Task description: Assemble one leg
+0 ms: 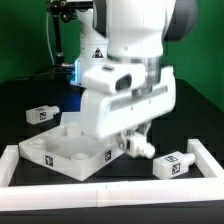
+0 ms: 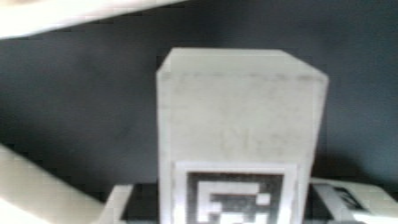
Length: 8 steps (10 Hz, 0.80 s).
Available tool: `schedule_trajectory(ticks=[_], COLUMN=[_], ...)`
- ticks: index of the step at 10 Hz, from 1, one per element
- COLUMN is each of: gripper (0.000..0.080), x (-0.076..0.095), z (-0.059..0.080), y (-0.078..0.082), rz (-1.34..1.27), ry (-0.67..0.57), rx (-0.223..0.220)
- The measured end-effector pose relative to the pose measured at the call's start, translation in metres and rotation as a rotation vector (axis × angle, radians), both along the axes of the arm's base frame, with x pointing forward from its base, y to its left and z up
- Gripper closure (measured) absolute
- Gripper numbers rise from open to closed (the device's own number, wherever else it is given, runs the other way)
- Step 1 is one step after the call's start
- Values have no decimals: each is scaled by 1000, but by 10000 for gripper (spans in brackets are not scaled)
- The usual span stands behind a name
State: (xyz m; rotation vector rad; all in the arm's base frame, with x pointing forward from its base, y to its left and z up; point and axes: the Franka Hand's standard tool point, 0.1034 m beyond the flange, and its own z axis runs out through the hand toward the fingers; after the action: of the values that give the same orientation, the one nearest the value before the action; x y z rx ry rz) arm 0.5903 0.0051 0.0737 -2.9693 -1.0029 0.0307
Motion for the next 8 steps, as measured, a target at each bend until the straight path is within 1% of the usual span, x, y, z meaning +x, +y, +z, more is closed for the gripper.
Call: schedule_trajectory(ticks=[1,2,3,4,7,8], gripper=[515,515,515,515,515,515], x=[-13,-28,-36,-32,-31,-38], z=[15,23,29,26,24,24], y=[5,7,6,2,2,14], rz=[-3,1,-1,-13,-13,-78], ry=[-3,-2,-1,-9,-8,-20], rx=[-2,-3,-4,9,8,11])
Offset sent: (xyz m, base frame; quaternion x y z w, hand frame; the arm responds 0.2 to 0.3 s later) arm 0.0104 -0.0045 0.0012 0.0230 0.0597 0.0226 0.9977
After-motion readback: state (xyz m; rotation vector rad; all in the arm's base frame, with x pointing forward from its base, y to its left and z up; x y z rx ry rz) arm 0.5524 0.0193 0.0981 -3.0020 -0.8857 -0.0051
